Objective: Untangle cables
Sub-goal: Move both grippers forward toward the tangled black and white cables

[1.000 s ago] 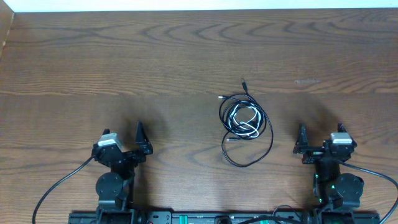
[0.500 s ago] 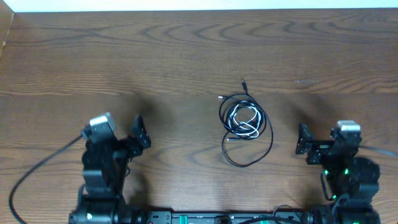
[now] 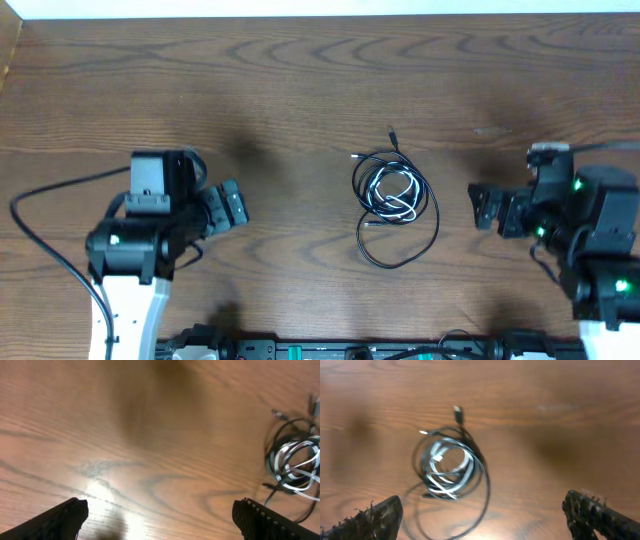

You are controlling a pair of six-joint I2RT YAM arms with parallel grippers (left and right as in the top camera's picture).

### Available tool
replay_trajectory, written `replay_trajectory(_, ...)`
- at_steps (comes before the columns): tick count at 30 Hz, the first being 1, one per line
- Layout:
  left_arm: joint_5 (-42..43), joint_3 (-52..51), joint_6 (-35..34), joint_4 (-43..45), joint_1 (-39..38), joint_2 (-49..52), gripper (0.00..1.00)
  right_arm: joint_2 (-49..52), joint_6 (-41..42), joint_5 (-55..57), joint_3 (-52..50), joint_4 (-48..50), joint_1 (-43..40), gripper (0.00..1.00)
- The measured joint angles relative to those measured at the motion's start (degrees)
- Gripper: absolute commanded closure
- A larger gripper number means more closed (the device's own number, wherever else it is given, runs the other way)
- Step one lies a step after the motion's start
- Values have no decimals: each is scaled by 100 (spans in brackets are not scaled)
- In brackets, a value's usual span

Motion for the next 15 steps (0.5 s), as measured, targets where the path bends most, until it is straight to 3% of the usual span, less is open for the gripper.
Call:
replay_trajectory(6, 186, 122, 2, 227, 0, 48, 2, 160, -48, -785, 369, 586, 2, 1)
replay_trajectory(15, 549, 122, 258, 907, -319, 48, 2, 883, -291, -52, 396, 413, 415, 1)
